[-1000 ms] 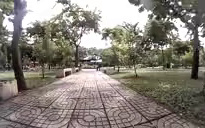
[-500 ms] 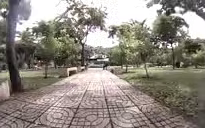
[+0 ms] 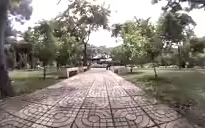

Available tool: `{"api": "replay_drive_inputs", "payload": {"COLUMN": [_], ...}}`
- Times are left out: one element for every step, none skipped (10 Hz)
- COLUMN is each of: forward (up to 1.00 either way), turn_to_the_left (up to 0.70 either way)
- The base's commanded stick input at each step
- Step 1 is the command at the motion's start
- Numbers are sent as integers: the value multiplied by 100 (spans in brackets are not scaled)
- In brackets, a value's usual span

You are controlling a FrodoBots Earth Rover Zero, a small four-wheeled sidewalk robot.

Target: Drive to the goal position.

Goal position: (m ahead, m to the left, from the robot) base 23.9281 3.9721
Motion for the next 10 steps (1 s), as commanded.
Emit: {"api": "replay_drive_inputs", "payload": {"forward": [100, 100, 100, 100, 100, 100, 100, 100, 100, 100], "turn_to_the_left": [0, 0, 0, 0, 0, 0, 0, 0, 0, 0]}}
